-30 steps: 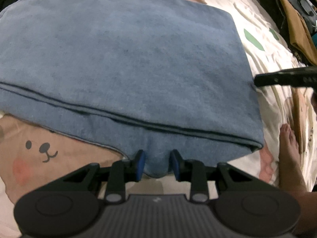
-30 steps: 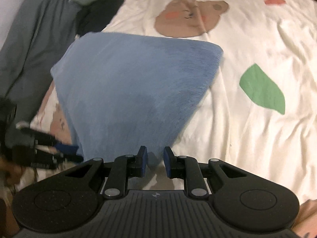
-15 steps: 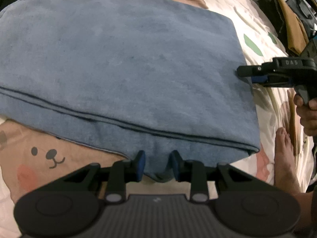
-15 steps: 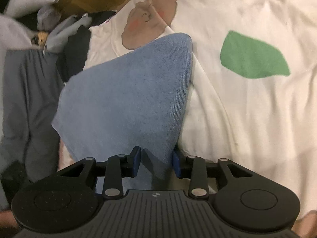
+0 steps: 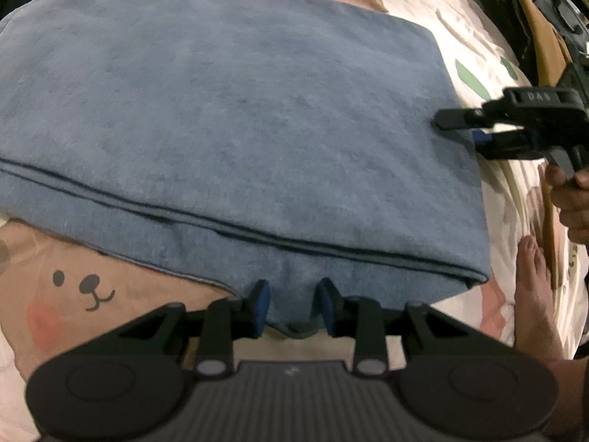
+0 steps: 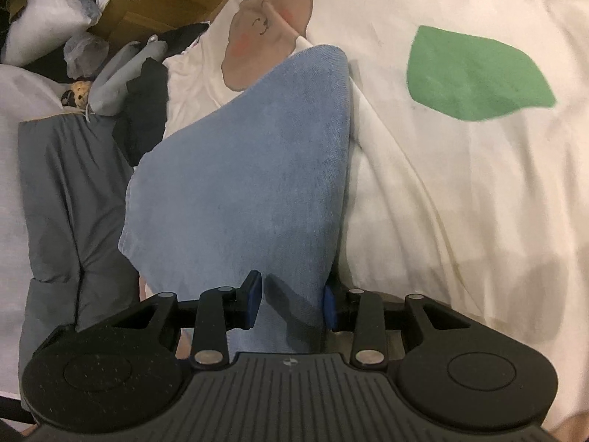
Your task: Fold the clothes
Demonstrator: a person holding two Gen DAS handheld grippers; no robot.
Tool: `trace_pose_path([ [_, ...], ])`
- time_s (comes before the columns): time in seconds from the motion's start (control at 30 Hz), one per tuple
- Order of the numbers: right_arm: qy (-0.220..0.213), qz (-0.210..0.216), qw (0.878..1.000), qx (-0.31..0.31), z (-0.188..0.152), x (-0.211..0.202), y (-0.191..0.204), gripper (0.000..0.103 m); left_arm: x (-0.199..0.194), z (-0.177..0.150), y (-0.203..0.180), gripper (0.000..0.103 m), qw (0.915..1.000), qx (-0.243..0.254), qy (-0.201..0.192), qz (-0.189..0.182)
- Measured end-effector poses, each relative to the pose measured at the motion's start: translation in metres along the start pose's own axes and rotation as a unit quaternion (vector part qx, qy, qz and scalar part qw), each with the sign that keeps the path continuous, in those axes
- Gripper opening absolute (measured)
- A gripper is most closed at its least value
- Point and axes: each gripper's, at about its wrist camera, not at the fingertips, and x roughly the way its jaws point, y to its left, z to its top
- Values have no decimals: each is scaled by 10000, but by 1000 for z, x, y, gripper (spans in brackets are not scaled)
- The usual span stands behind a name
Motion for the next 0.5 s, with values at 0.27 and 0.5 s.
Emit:
trace_pose_path([
  [0.27, 52, 428, 9990, 122, 8, -14, 3, 38, 2, 1, 6, 34, 9998, -181, -21, -66],
  [0.5, 17, 460, 9983, 369, 7, -1, -8, 39, -4, 1, 14, 34, 9996, -262, 56, -81],
])
